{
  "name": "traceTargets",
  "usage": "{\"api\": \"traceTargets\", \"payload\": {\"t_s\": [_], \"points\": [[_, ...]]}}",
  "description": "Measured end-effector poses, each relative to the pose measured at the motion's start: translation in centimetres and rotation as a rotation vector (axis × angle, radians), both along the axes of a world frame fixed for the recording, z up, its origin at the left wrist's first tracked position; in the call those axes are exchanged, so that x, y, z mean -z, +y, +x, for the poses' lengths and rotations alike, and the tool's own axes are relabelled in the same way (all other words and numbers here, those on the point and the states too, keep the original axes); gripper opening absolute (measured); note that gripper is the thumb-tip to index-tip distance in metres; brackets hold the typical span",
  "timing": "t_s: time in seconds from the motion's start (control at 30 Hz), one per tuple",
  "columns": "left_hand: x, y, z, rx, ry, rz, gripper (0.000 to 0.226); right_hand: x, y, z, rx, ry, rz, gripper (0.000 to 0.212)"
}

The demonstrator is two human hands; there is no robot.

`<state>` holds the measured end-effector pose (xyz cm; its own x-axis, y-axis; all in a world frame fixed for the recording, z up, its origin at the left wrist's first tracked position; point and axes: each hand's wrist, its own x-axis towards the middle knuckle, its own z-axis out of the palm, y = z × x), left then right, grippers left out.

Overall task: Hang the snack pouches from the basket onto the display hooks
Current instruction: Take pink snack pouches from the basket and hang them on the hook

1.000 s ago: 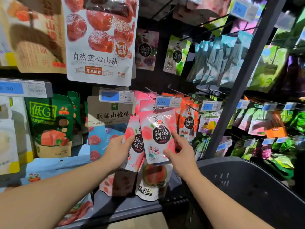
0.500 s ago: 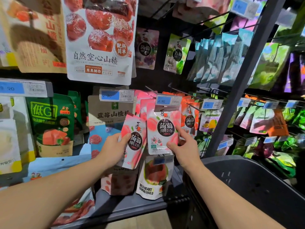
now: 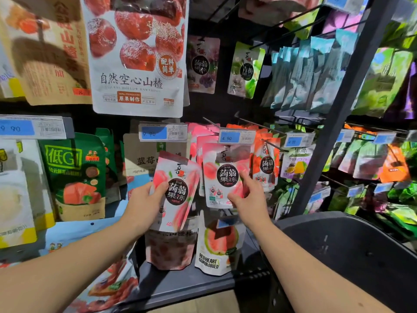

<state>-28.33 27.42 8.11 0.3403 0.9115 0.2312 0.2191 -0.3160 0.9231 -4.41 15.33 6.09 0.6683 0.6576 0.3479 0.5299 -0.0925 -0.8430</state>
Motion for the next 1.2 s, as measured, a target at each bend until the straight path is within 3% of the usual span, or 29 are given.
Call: {"api": "traceTargets", "payload": {"t_s": [0.2,0.4,0.5,0.57,0.7,0.8,0.9,1.03,1.2], "points": [[0.2,1.0,-1.2,-0.021,-0.048,-0.032,0.042,0.7,4.3,-0.7,0.064,-0.009,-0.021,0.068],[0.6,1.7,-1.3,-0.016,-0.065,-0.077,0.041,0.6,6.9,-1.1,0.123,-0.036,-0.115,0.033],[0.4,1.2,-0.8,-0.011,-0.058,-0.077,0.044,0.4,7.2,-0.9,0.137,-0.030,-0.144,0.027],[0.4,1.1,-0.4,-0.009,-0.064,-0.072,0.047,0.1,6.7,-0.9,0.128,-0.043,-0.165,0.032],[0.4,0.9,0.6,0.007,-0.088,-0.086,0.046,0.1,5.2,-1.1,0.141,-0.078,-0.201,0.068],[0.1,0.2,1.9,0.008,-0.071,-0.075,0.045,-0.5,3.3,-1.6,0.148,-0.119,-0.043,0.056],[-0.3,-0.8,3.8,0.028,-0.085,-0.074,0.038,-1.8,1.8,-2.5,-0.058,0.086,-0.005,0.044],[-0.6,-2.4,6.4,0.081,-0.150,-0.127,0.029,-2.6,0.7,-3.0,-0.218,0.206,-0.050,0.070],[-1.3,-4.2,8.7,0.131,-0.163,-0.102,0.022,-3.1,-0.9,-1.9,-0.168,0.161,0.034,0.089]]}}
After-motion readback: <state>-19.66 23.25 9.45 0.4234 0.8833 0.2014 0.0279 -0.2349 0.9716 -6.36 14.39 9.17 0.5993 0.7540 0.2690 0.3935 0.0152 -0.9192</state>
